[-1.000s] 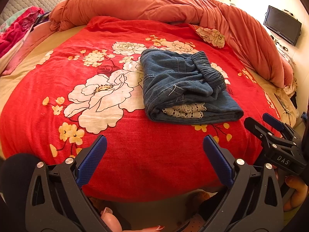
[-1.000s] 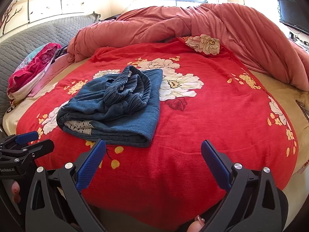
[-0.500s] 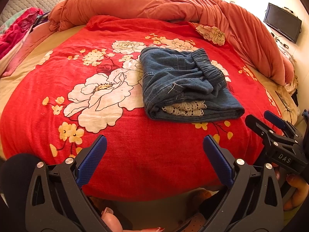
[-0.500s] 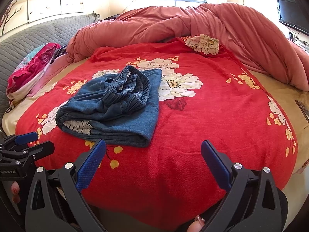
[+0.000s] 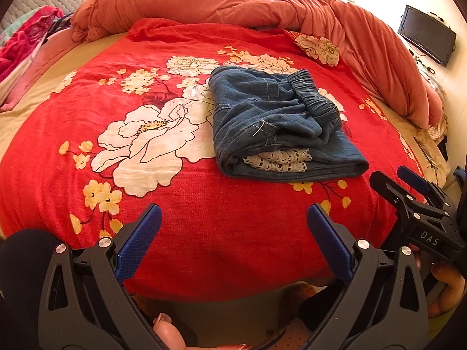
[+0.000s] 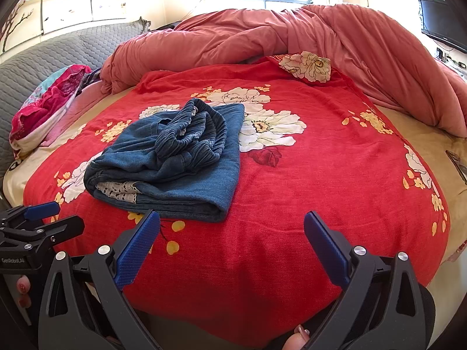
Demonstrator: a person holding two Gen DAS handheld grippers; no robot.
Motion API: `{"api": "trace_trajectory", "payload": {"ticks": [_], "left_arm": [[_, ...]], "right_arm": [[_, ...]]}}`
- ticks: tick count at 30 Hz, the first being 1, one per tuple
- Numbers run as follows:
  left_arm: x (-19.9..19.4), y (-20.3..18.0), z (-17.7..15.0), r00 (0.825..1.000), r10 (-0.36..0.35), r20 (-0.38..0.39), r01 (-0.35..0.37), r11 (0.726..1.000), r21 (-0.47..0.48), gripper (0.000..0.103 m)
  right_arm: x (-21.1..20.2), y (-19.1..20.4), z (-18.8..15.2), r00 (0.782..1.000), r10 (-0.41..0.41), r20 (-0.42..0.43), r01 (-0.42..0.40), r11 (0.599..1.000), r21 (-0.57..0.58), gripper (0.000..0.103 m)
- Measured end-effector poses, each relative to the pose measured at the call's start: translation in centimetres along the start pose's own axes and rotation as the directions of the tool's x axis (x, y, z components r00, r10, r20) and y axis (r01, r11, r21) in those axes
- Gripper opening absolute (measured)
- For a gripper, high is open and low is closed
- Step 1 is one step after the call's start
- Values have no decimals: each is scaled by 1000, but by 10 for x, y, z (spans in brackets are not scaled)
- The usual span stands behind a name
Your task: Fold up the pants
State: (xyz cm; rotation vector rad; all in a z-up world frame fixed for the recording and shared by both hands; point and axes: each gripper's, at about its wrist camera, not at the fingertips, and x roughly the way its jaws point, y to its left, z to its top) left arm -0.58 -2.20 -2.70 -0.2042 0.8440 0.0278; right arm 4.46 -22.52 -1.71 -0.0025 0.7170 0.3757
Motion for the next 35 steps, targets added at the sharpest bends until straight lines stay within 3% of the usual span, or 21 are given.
{"api": "trace_trajectory", "payload": {"ticks": [18, 23, 26, 30, 32, 33, 35], "left_arm": [[3, 6, 1, 999, -42, -1, 42, 999, -6, 93], [3, 24, 15, 1000, 8, 20, -7, 999, -35, 93], [-2, 52, 39, 996, 59, 63, -55, 997, -63, 93], [19, 130, 94, 972, 233, 8, -229, 961, -158, 93], [37, 172, 120, 949, 314, -36, -315, 930, -190, 93], [52, 203, 137, 922, 380, -75, -387, 895, -223, 93], [70, 239, 153, 902, 415, -116, -431, 864, -260, 93]], "right_arm": [[4, -6, -1, 1000, 12, -15, -12, 1000, 18, 98], [11, -18, 7, 999, 27, -46, -24, 997, 71, 98], [12, -51, 31, 999, -15, -53, 22, 992, 128, 98], [17, -122, 75, 989, -144, -32, 148, 967, 206, 98], [35, -172, 98, 971, -231, -69, 240, 947, 212, 98], [46, -193, 106, 955, -277, -105, 293, 932, 211, 98], [71, -242, 123, 925, -346, -160, 375, 899, 226, 98]]}}
